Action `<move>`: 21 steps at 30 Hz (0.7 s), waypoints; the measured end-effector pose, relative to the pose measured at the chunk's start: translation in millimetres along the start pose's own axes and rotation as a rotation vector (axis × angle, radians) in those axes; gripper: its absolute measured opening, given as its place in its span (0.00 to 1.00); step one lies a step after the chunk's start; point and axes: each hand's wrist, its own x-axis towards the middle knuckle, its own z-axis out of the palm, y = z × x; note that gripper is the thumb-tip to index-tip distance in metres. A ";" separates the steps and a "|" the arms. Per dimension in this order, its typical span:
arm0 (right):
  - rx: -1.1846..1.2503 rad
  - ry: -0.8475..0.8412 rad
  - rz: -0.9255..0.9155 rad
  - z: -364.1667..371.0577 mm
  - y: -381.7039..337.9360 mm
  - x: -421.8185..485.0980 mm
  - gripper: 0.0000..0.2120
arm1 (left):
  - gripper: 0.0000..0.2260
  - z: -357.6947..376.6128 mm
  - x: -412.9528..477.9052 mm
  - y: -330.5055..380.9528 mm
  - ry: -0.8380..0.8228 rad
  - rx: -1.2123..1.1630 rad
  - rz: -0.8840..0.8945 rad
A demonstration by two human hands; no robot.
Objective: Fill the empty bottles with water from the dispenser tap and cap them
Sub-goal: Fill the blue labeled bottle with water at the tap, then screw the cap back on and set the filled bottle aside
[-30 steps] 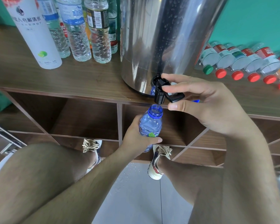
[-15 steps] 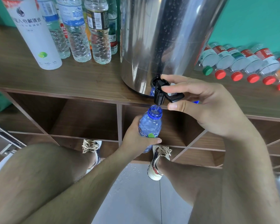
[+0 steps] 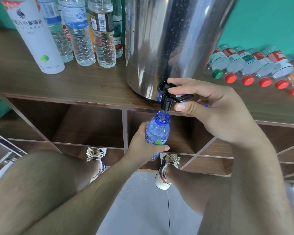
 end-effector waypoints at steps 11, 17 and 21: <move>-0.204 0.176 -0.015 16.7 -8.1 15.1 0.04 | 0.34 -1.9 -1.4 -0.8 0.004 -0.037 0.007; -0.162 0.164 0.019 17.8 -6.9 15.4 0.06 | 0.33 -2.3 -1.0 -1.3 0.006 -0.033 0.009; -0.137 0.296 0.042 3.3 2.7 9.1 0.03 | 0.33 -1.6 -2.4 -0.3 0.008 -0.040 -0.007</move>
